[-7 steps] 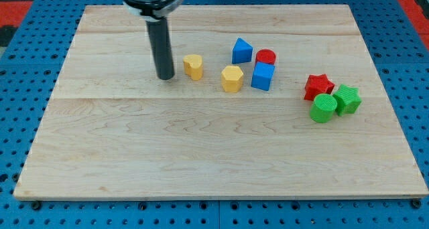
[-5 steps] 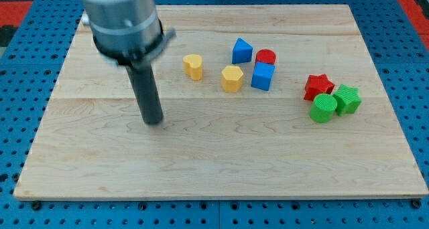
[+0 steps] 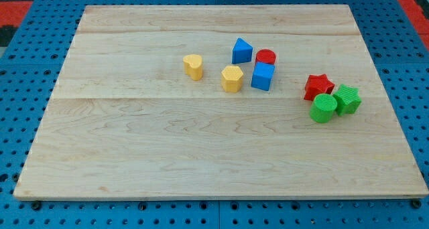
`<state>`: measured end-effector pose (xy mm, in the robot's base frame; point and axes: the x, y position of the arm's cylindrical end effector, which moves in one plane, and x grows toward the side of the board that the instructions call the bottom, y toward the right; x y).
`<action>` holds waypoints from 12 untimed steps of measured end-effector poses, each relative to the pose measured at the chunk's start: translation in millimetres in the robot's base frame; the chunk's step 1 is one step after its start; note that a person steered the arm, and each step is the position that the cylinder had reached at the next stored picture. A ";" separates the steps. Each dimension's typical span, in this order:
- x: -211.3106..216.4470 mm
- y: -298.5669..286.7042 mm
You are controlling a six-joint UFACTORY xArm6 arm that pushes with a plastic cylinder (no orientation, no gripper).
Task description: Move the red star into the left of the yellow hexagon
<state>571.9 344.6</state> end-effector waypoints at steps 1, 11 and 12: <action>-13.0 0.5; -97.6 -263.8; -97.6 -264.1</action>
<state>474.3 80.6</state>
